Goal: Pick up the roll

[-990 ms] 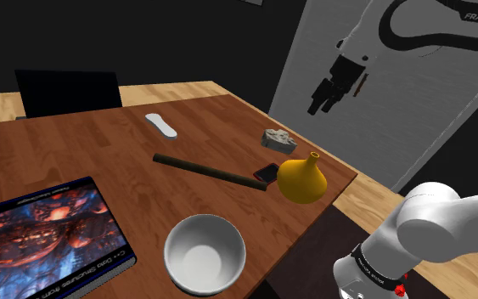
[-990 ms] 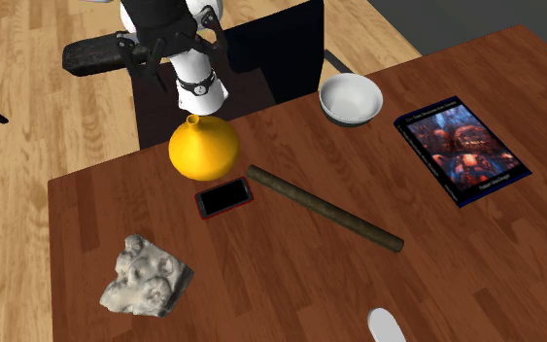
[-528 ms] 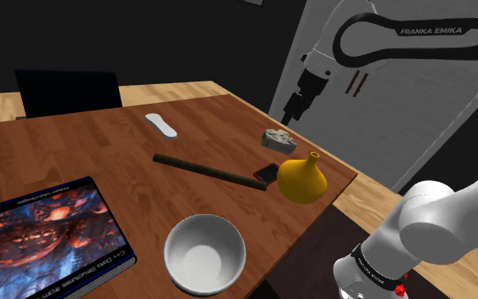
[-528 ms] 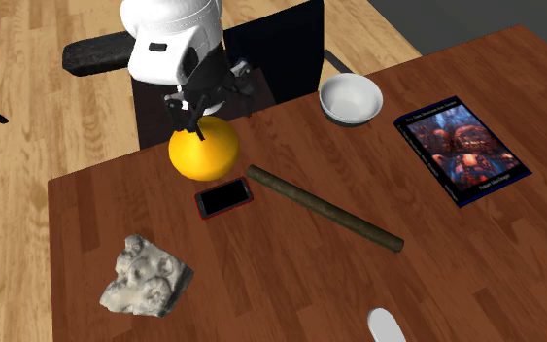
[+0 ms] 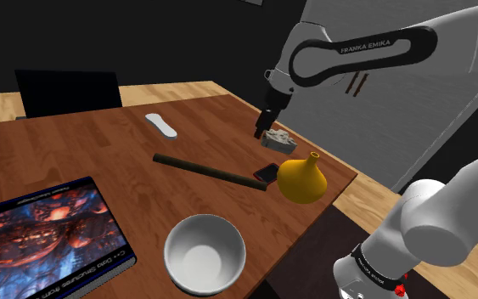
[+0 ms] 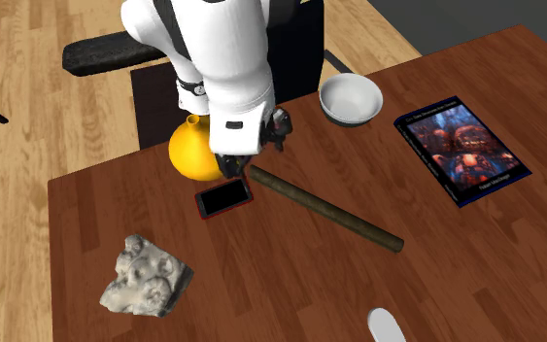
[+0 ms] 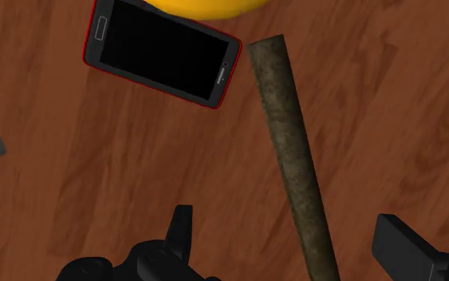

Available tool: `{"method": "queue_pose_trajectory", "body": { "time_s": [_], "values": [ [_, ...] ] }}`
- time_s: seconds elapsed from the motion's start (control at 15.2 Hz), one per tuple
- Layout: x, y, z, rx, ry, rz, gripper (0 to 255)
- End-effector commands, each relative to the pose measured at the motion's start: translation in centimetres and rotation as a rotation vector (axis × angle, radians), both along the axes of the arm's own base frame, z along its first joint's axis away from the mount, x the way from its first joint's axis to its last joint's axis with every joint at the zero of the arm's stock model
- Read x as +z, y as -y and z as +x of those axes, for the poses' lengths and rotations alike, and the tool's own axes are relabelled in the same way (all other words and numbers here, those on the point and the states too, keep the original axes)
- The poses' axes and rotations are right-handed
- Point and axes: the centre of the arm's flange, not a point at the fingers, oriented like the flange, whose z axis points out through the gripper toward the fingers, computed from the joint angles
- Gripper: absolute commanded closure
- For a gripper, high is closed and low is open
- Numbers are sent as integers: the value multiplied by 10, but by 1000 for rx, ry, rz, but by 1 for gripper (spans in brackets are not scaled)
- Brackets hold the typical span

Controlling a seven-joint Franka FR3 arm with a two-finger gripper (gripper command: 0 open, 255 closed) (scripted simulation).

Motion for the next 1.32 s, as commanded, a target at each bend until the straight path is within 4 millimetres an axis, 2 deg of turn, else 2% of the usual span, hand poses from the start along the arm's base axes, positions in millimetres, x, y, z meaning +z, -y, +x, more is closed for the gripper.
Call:
{"method": "queue_pose_trajectory", "body": {
  "time_s": [0.0, 0.46, 0.86, 1.25],
  "values": [
    [-23, -20, 11, 48, -7, -2, 0],
    [-88, -75, 53, 212, -33, -8, 0],
    [-145, -127, 80, 352, -55, -14, 0],
    [-175, -130, 82, 361, -57, -15, 0]
  ]
}}
